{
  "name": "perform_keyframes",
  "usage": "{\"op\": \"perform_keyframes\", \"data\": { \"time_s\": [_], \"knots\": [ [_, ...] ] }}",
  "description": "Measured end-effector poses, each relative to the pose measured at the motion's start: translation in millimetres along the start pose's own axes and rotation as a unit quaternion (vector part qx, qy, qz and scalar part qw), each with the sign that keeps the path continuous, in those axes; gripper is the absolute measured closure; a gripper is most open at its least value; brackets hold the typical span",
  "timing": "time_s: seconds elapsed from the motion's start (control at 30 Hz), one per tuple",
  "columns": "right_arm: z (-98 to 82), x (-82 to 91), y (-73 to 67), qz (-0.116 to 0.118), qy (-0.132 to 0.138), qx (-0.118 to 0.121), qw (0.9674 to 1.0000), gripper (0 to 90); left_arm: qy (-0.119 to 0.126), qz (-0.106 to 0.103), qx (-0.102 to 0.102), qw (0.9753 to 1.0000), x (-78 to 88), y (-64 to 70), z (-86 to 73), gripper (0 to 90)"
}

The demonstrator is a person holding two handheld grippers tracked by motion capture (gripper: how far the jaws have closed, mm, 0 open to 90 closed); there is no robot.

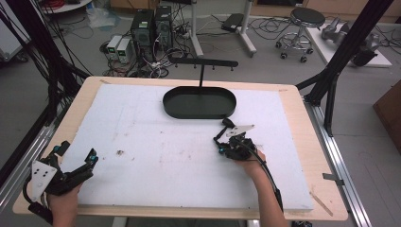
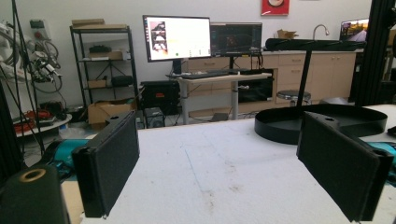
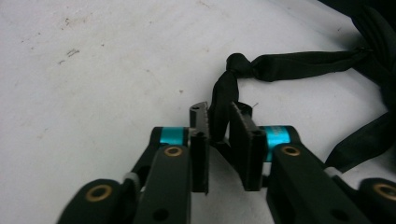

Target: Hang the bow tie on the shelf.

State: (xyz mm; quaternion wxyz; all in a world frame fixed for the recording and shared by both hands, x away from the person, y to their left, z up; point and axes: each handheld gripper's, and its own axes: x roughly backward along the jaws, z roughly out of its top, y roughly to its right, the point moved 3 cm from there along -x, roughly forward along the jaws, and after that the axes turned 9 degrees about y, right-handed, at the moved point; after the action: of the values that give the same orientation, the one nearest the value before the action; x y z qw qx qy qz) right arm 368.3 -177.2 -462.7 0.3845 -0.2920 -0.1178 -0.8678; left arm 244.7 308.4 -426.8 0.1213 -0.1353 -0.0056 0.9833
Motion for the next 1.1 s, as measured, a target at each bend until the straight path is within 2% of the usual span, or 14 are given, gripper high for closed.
{"op": "perform_keyframes", "data": {
  "time_s": [0.1,0.2,0.37,0.47,0.57,0.67,0.73,0.87,0.93,1.1],
  "knots": [
    [-0.8,0.5,-2.2,-0.003,0.004,0.006,1.0000,83.0,0.001,0.000,0.000,1.0000,0.1,-0.1,0.1,13.6],
    [-1.3,1.7,-3.5,-0.013,0.007,0.023,0.9996,86.0,0.000,0.000,0.000,1.0000,-0.1,0.1,-0.3,13.6],
    [-2.4,3.6,-5.1,-0.020,0.019,0.033,0.9991,87.3,0.001,-0.002,-0.001,1.0000,-0.2,0.7,0.1,13.7],
    [-0.9,6.0,-6.3,-0.023,0.031,0.038,0.9985,87.4,0.001,-0.001,0.000,1.0000,-0.1,0.8,-0.2,13.7],
    [3.6,12.9,-6.5,-0.029,0.063,0.040,0.9968,87.4,0.001,-0.002,-0.001,1.0000,-0.2,0.9,-0.2,13.7],
    [9.5,22.3,-6.1,-0.042,0.098,0.041,0.9935,87.4,0.001,-0.002,-0.001,1.0000,-0.2,1.3,-0.4,13.7],
    [13.2,29.0,-4.8,-0.054,0.123,0.046,0.9898,87.4,0.000,-0.003,-0.001,1.0000,-0.4,1.7,-0.5,13.7],
    [18.6,42.9,-1.6,-0.064,0.170,0.038,0.9826,87.4,0.000,-0.005,-0.001,1.0000,-1.3,2.4,-1.0,13.7],
    [20.6,48.7,0.4,-0.071,0.190,0.038,0.9786,87.4,0.000,-0.006,0.000,1.0000,-2.0,2.9,-1.8,13.7],
    [28.8,60.2,4.7,-0.081,0.223,0.032,0.9710,87.3,-0.003,-0.010,0.000,1.0000,-3.4,4.5,-3.2,13.8]
  ]
}}
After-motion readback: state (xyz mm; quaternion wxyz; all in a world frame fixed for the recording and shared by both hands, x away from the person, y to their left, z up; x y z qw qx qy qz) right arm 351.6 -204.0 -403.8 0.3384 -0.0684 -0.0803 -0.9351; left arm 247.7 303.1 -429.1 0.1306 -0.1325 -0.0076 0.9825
